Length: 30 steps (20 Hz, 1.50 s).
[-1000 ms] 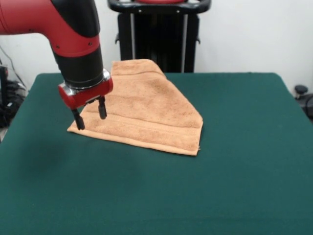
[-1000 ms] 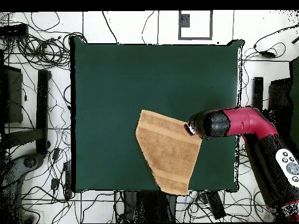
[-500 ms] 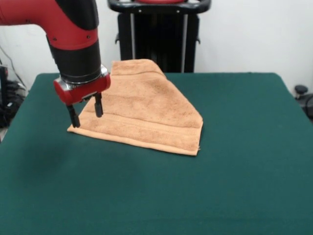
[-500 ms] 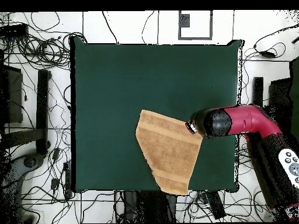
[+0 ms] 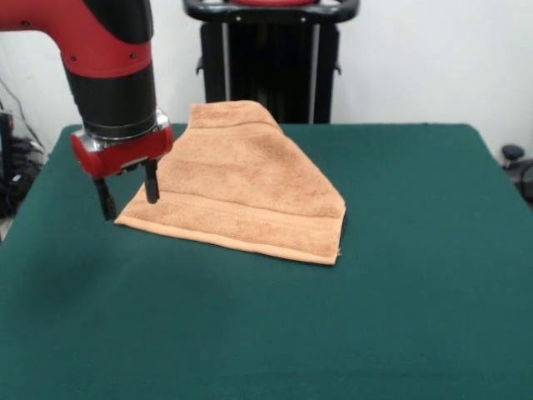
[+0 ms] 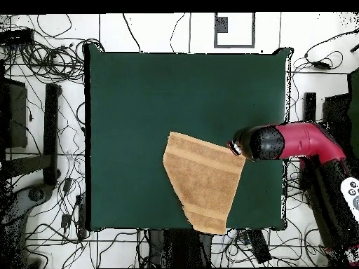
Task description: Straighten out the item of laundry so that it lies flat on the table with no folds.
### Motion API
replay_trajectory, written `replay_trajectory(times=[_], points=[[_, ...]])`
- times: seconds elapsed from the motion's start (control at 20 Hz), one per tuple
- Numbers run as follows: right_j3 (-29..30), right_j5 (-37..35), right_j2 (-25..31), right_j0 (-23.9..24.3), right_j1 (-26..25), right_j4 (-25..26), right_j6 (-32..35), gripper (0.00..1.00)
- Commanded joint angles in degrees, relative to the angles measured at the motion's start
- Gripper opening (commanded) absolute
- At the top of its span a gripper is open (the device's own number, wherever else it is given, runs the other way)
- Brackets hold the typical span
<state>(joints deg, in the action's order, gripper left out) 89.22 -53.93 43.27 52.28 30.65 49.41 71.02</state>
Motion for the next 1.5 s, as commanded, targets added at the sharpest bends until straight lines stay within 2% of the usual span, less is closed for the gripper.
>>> replay_trajectory(times=[0.05, 0.85, 1.5], points=[[-3.5, -4.0, 3.1, -2.5, -3.7, 0.2, -22.0, 1.0], [-3.0, -1.1, 2.3, -3.0, -5.4, 0.3, -21.4, 1.0], [-2.8, -2.4, 0.9, -3.3, -8.2, -0.2, -19.9, 1.0]])
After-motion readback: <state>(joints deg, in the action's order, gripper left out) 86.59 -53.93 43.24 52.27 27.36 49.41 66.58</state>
